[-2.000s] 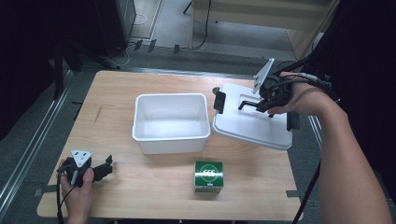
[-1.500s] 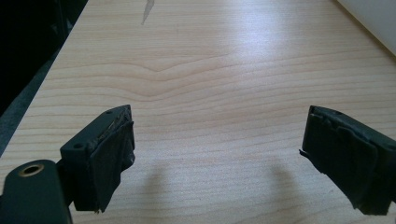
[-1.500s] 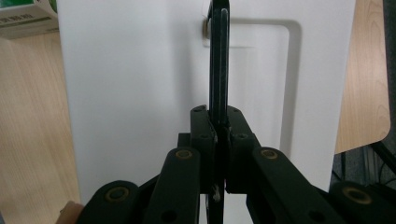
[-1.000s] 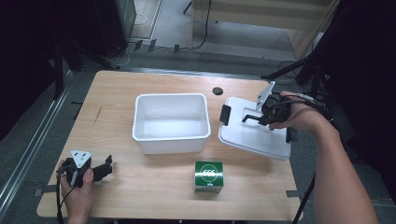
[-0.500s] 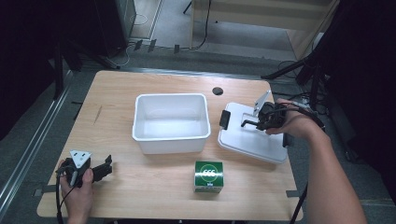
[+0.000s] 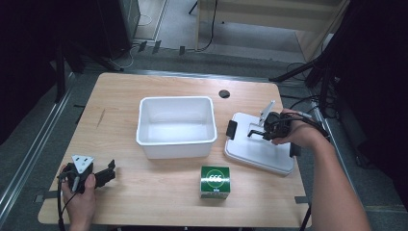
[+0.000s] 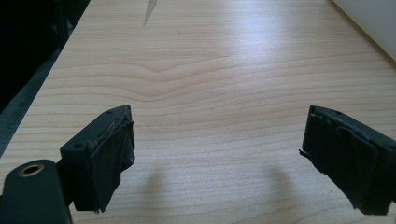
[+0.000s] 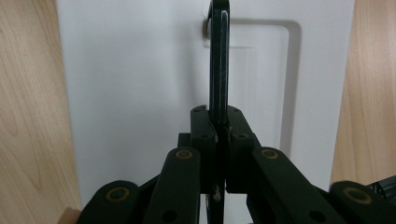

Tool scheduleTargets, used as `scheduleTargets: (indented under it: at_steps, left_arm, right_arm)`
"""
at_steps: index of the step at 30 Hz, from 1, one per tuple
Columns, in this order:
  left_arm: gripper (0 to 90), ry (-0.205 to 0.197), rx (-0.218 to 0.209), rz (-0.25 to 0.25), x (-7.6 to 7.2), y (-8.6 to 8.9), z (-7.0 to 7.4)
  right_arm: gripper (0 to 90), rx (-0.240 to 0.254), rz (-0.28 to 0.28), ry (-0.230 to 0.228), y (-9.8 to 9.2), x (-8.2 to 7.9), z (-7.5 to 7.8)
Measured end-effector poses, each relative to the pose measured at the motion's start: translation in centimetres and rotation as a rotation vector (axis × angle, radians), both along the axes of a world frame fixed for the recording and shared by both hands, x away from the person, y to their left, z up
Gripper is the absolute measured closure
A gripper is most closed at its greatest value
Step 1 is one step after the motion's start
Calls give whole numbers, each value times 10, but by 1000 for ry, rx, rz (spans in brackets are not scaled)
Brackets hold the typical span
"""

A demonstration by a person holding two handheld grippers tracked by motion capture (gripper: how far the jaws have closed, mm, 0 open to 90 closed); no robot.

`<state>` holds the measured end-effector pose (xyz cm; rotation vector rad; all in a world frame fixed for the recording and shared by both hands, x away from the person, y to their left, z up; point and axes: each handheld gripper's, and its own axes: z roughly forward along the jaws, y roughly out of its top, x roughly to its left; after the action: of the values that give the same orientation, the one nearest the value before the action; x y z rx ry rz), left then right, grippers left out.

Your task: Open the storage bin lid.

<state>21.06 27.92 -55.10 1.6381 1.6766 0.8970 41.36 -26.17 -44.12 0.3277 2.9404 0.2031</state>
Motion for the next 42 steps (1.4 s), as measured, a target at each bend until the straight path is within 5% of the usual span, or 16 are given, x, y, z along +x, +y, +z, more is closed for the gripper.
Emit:
scheduleTargets:
  at_steps: [17,22,29,35,37,42]
  left_arm:
    - [95,0,-10,0,0,1,0]
    - [95,-1,-11,0,0,1,0]
    - [95,-2,-5,0,0,0,0]
    - [95,-2,-6,0,0,0,0]
    - [95,-1,-8,-1,0,0,0]
    - [95,1,-7,-3,0,1,0]
  right_arm:
    - [838,-5,-33,17,2,1,-18]
    - [622,29,-103,36,0,2,-12]
    - [421,61,-133,44,-1,-3,3]
    - [227,66,-121,43,4,-11,18]
    - [89,51,-130,18,9,-17,26]
    - [0,50,-98,59,16,-25,35]
